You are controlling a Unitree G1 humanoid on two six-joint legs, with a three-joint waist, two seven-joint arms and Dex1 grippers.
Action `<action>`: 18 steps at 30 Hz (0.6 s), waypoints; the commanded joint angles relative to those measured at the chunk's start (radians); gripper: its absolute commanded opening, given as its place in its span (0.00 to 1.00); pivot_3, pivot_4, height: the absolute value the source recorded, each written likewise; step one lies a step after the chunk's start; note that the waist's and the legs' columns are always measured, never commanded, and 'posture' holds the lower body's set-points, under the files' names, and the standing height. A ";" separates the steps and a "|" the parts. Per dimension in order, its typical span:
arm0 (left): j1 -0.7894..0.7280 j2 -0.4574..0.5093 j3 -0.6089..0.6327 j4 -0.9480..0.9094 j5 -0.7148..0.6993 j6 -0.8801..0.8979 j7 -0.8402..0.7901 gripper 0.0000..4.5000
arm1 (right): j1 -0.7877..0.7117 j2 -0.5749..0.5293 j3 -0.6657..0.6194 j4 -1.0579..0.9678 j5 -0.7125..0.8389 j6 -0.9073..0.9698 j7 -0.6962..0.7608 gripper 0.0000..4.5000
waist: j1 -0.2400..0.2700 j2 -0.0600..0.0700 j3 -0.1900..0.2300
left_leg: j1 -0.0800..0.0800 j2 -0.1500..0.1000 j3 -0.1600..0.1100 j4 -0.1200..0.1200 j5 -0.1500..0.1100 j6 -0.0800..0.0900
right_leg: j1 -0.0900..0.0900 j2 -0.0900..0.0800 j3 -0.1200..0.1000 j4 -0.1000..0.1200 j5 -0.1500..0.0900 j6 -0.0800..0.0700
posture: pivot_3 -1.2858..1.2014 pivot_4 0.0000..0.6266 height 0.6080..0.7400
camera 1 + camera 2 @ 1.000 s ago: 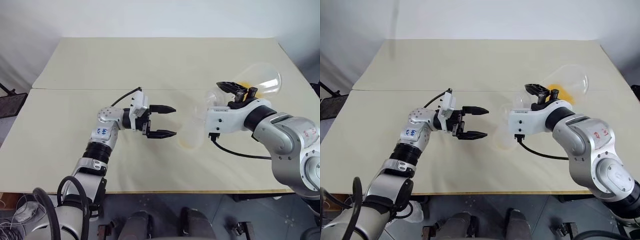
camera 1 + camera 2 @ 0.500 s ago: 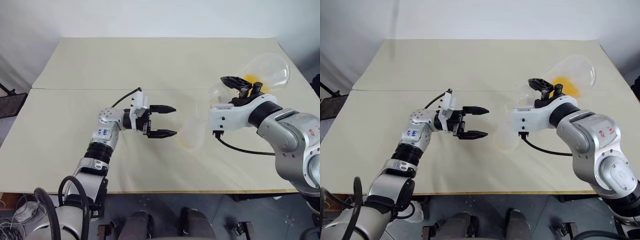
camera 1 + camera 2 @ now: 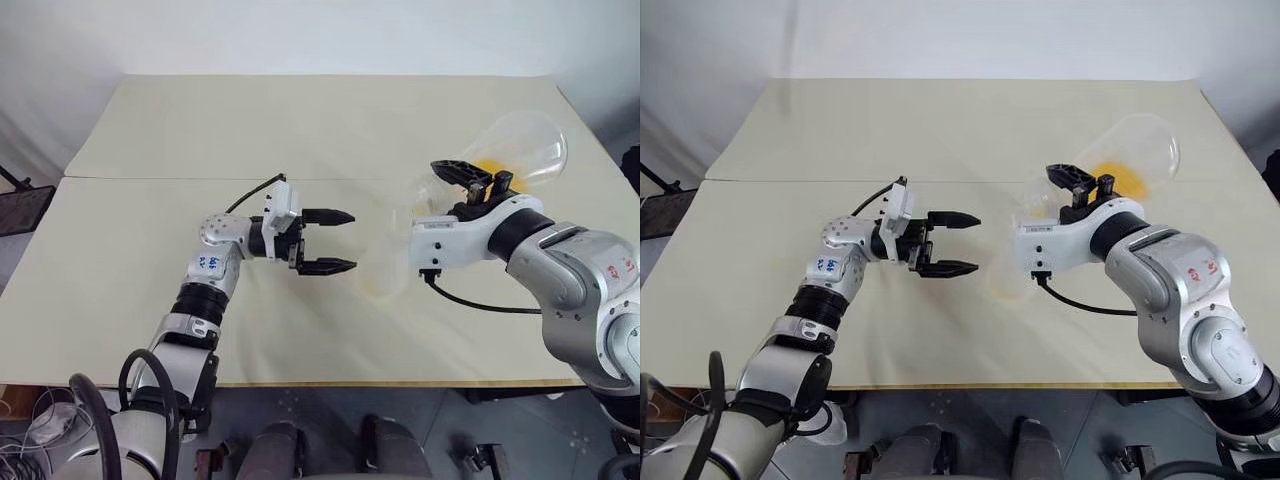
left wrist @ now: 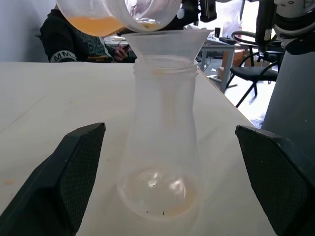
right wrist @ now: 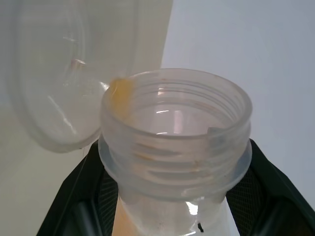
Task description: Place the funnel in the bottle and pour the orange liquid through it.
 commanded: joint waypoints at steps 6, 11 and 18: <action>-0.023 -0.006 0.011 -0.005 0.002 -0.014 -0.006 1.00 | 0.004 0.010 -0.068 -0.039 -0.037 -0.049 0.004 0.55 | 0.000 0.000 0.000 | 0.000 0.000 0.000 0.000 0.000 0.000 | 0.000 0.000 0.000 0.000 0.000 0.000 | 0.52 0.24 1.00; -0.027 -0.008 0.012 0.000 0.003 -0.016 -0.007 1.00 | 0.002 0.007 -0.076 -0.031 -0.039 -0.077 0.003 0.55 | 0.000 0.000 0.000 | 0.000 0.000 0.000 0.000 0.000 0.000 | 0.000 0.000 0.000 0.000 0.000 0.000 | 0.52 0.24 1.00; -0.030 -0.011 0.013 0.005 0.003 -0.018 -0.006 1.00 | 0.001 -0.001 -0.090 -0.020 -0.038 -0.125 0.004 0.55 | 0.000 0.000 0.000 | 0.000 0.000 0.000 0.000 0.000 0.000 | 0.000 0.000 0.000 0.000 0.000 0.000 | 0.52 0.24 1.00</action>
